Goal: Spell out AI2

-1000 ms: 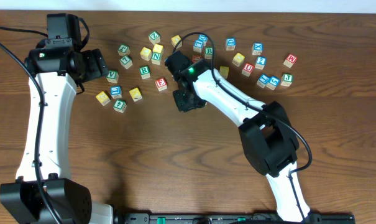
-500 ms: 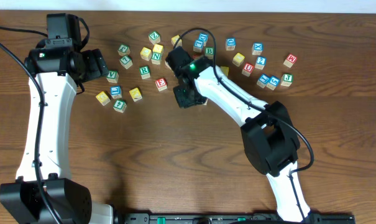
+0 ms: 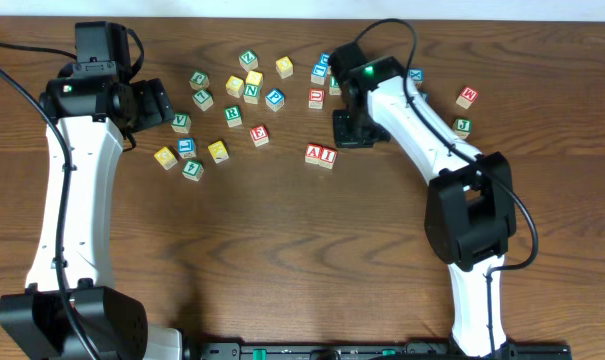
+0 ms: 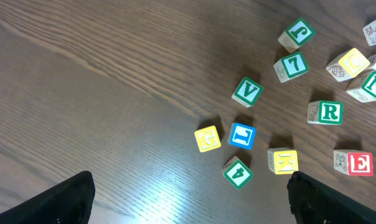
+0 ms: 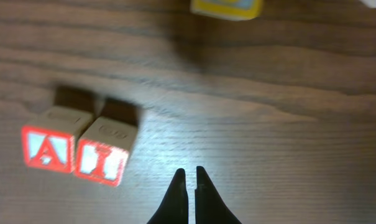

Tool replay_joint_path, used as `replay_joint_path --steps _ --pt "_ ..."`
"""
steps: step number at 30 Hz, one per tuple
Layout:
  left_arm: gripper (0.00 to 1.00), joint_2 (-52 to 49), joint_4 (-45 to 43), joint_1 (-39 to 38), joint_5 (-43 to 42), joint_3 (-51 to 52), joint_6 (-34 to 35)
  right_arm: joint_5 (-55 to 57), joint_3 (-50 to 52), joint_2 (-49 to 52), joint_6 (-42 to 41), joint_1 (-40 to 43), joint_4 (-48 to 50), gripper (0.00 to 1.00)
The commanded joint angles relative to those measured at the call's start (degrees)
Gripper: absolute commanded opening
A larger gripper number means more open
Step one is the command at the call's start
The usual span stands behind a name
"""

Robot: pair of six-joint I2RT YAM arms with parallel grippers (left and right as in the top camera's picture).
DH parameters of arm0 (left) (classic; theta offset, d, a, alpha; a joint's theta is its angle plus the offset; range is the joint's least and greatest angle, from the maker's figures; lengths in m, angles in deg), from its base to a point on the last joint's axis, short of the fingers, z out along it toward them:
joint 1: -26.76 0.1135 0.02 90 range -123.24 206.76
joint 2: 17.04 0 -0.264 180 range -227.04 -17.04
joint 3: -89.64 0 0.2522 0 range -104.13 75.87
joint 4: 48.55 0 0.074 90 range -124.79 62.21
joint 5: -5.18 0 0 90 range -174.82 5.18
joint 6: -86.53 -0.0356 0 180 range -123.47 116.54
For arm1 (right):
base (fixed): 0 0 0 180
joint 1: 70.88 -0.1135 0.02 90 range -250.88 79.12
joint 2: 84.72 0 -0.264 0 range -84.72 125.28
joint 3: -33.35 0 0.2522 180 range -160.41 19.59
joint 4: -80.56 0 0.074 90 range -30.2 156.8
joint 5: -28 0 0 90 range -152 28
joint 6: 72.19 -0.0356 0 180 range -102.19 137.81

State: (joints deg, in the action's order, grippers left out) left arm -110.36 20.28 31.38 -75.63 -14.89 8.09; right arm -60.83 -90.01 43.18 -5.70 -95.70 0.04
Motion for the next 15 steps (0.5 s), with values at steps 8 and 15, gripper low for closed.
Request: replay_joint_path --steps 8,15 --pt "0.98 0.5 0.0 0.2 0.5 -1.2 -0.6 -5.8 8.5 -1.9 -1.8 -0.5 8.8 0.01" --pt "0.98 0.5 0.0 0.2 0.5 -1.2 -0.6 -7.5 12.3 -1.9 -3.1 -0.6 14.6 0.01"
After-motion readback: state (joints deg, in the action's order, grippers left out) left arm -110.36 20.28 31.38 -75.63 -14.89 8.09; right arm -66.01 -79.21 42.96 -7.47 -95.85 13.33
